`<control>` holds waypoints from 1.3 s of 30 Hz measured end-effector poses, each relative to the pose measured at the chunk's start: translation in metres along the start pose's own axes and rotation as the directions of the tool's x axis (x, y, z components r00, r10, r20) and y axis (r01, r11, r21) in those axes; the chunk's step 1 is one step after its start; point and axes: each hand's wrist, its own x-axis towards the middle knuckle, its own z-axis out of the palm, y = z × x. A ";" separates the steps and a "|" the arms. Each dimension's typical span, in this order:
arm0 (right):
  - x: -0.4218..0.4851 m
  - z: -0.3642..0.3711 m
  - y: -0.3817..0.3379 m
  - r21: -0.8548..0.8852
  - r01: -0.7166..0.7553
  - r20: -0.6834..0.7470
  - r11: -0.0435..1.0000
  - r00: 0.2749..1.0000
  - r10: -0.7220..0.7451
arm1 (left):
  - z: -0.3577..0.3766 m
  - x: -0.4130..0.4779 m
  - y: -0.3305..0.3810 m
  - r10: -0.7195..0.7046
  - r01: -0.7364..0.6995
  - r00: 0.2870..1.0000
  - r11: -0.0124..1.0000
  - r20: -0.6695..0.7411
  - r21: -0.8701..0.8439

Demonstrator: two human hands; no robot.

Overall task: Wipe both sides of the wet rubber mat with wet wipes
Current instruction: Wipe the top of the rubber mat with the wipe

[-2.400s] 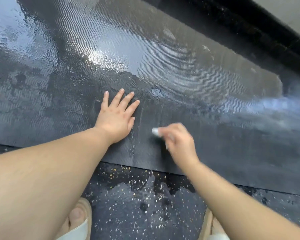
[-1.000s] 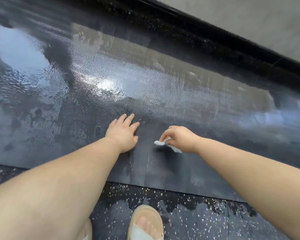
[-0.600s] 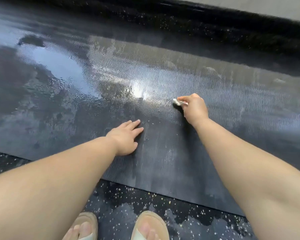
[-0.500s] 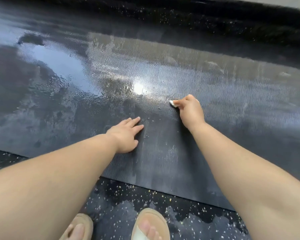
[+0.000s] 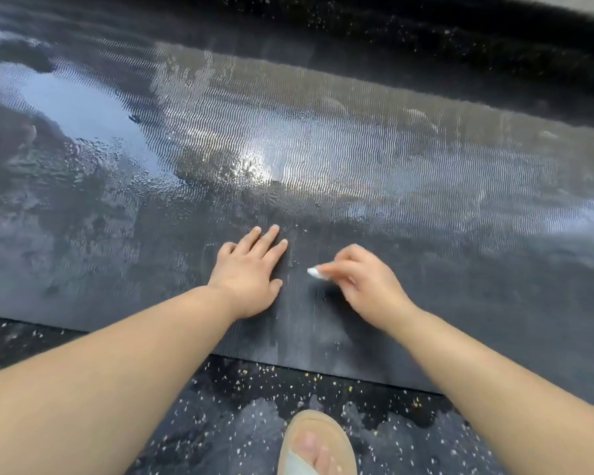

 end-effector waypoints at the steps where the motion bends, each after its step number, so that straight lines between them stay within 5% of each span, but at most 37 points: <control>1: 0.026 -0.002 0.002 -0.015 -0.038 -0.070 0.999 0.997 0.037 | 0.001 -0.001 -0.001 0.008 -0.008 1.000 1.000 -0.009 0.002; 5: 0.100 -0.002 0.015 -0.105 -0.167 -0.204 0.980 0.968 0.143 | 0.004 -0.005 -0.006 0.050 -0.050 0.998 0.999 -0.045 0.008; 9: 0.081 0.020 0.000 -0.125 -0.198 -0.224 0.972 0.960 0.167 | 0.012 -0.016 -0.017 0.113 -0.113 0.989 0.994 -0.099 0.004; 14: -0.017 0.050 -0.032 -0.111 0.089 -0.044 0.990 0.995 -0.094 | 0.028 -0.035 -0.032 0.138 -0.131 0.972 0.990 -0.189 0.050; 18: -0.012 0.037 -0.029 -0.045 0.131 0.082 0.990 0.989 -0.127 | 0.037 -0.041 -0.035 0.127 -0.115 0.969 0.991 -0.214 0.067; 23: 0.088 0.005 0.001 -0.068 -0.098 -0.222 0.993 0.972 0.081 | 0.036 -0.044 -0.031 0.066 -0.053 0.975 0.996 -0.213 0.068; 26: 0.122 0.005 0.016 -0.122 -0.216 -0.253 0.969 0.951 0.180 | 0.038 -0.052 -0.036 -0.058 0.064 0.974 0.998 -0.221 0.019; 30: 0.082 0.036 -0.006 -0.121 -0.146 -0.252 0.982 0.961 0.111 | 0.044 -0.057 -0.043 -0.100 0.103 0.969 0.995 -0.225 0.001; 35: -0.025 0.067 -0.043 -0.070 0.203 0.023 0.977 0.979 -0.202 | 0.039 -0.058 -0.038 -0.096 0.083 0.963 0.995 -0.252 -0.059; 37: -0.046 0.067 -0.048 -0.011 0.262 0.205 0.965 0.945 -0.255 | 0.039 -0.058 -0.038 -0.085 0.065 0.957 0.995 -0.276 -0.079; 39: -0.039 0.059 -0.047 0.071 0.266 0.241 0.961 0.930 -0.276 | 0.039 -0.059 -0.038 -0.074 0.053 0.953 0.995 -0.294 -0.080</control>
